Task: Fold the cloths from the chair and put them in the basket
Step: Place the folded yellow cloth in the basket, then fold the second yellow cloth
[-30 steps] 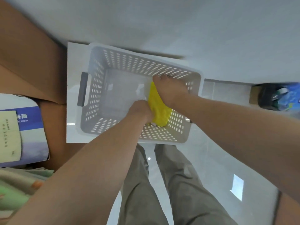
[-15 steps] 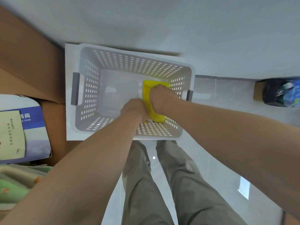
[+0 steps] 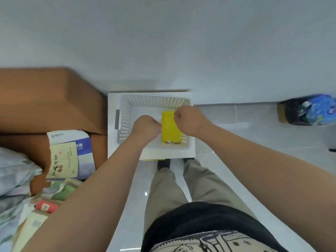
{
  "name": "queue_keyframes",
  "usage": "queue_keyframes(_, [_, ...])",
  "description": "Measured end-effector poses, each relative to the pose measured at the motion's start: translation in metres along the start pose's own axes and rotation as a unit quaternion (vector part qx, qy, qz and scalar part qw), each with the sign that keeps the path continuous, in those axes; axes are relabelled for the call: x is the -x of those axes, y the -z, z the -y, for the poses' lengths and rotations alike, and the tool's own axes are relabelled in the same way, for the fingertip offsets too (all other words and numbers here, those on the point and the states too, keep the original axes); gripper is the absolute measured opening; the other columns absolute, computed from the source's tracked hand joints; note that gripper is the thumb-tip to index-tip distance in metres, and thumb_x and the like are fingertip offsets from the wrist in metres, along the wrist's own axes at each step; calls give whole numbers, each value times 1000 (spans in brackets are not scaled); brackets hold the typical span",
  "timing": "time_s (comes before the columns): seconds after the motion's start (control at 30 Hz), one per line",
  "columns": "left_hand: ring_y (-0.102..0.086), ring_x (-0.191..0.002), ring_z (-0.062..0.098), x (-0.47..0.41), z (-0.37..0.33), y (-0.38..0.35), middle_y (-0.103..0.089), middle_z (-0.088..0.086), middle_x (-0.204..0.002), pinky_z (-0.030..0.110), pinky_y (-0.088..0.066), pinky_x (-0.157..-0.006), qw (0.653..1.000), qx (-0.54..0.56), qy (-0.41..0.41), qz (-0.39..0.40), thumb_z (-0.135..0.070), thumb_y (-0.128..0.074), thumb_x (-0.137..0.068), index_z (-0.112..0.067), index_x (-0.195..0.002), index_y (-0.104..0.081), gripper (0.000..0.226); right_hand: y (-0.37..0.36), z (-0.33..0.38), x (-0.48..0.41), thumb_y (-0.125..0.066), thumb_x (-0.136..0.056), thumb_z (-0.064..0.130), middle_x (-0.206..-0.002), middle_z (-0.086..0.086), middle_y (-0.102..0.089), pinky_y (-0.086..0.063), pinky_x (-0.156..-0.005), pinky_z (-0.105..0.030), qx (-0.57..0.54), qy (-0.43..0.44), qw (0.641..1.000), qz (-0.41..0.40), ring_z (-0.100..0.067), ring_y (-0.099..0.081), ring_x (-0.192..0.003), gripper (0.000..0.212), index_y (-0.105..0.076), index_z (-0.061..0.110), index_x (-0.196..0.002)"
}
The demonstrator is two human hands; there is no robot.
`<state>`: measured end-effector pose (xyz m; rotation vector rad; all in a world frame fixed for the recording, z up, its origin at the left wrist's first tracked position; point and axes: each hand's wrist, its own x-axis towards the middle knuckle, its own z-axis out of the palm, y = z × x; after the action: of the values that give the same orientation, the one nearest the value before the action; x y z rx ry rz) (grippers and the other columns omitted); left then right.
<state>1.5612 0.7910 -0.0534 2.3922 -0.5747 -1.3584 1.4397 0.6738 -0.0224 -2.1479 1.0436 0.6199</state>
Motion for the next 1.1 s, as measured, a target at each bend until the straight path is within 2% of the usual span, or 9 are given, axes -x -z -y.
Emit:
queue_keyframes(0.1, [-69, -87, 20, 53, -32, 19, -75, 0, -88, 33, -53, -78, 993, -33, -99, -61, -23, -54, -98, -13, -90, -70, 20, 46, -10, 55, -47, -99, 24, -86, -14, -71, -51, -70, -35, -126, -44, 989, -60, -32, -70, -86, 34, -66, -1, -85])
queue_keyframes(0.2, [-66, -83, 10, 98, -73, 30, -73, -9, -85, 23, -46, -70, 978, -43, -187, -79, -32, -55, -98, -23, -89, -66, 17, 88, -24, 104, -49, -98, 28, -95, -17, -74, -57, -81, -44, -222, -63, 963, -139, -33, -71, -91, 37, -68, -4, -98])
queue_keyframes(0.33, [-66, -72, 2, 138, -139, 26, -72, -11, -77, 25, -46, -64, 962, -27, -266, -58, -36, -58, -97, -27, -85, -65, 17, 132, -51, 168, -46, -104, 38, -92, 2, -75, -53, -66, -30, -300, -85, 924, -223, -16, -73, -81, 37, -68, 10, -94])
queue_keyframes(0.47, [-67, -66, 3, 172, -204, -10, -73, -9, -74, 22, -44, -58, 945, -31, -325, -18, -33, -57, -100, -24, -86, -66, 19, 154, -96, 228, -44, -104, 43, -89, 7, -75, -47, -62, -23, -360, -127, 874, -302, -10, -73, -73, 37, -65, 16, -90])
queue_keyframes(0.6, [-68, -67, 7, 211, -265, -65, -73, -7, -75, 18, -48, -47, 923, -46, -381, 37, -32, -56, -101, -23, -87, -67, 20, 164, -159, 292, -44, -104, 44, -84, 8, -75, -44, -61, -25, -381, -167, 830, -371, -10, -69, -65, 38, -65, 18, -86])
queue_keyframes(0.7, [-68, -67, 6, 244, -306, -114, -72, -12, -74, 23, -49, -60, 901, -75, -423, 66, -34, -54, -101, -25, -87, -67, 21, 166, -214, 342, -45, -104, 42, -80, 8, -75, -42, -59, -23, -398, -184, 796, -417, -7, -64, -58, 40, -64, 16, -82])
queue_keyframes(0.8, [-68, -67, 8, 276, -342, -167, -72, -12, -72, 25, -46, -62, 885, -85, -449, 89, -34, -54, -101, -24, -87, -68, 23, 167, -270, 386, -45, -105, 42, -77, 7, -74, -41, -57, -21, -413, -195, 772, -443, -4, -60, -54, 41, -64, 13, -83])
queue_keyframes(0.93, [-66, -60, 11, 338, -393, -279, -73, -3, -72, 27, -53, -67, 873, -66, -466, 123, -29, -55, -102, -19, -88, -70, 23, 164, -381, 465, -46, -106, 39, -78, 2, -75, -39, -47, -13, -447, -195, 727, -484, -4, -56, -49, 43, -64, 9, -80])
queue_keyframes(1.1, [-59, -52, 9, 396, -453, -411, -70, 2, -67, 21, -51, -58, 873, -40, -455, 170, -25, -58, -101, -13, -87, -72, 23, 164, -501, 550, -45, -106, 40, -71, 8, -73, -40, -52, -18, -443, -219, 714, -495, -2, -57, -49, 44, -64, 10, -80])
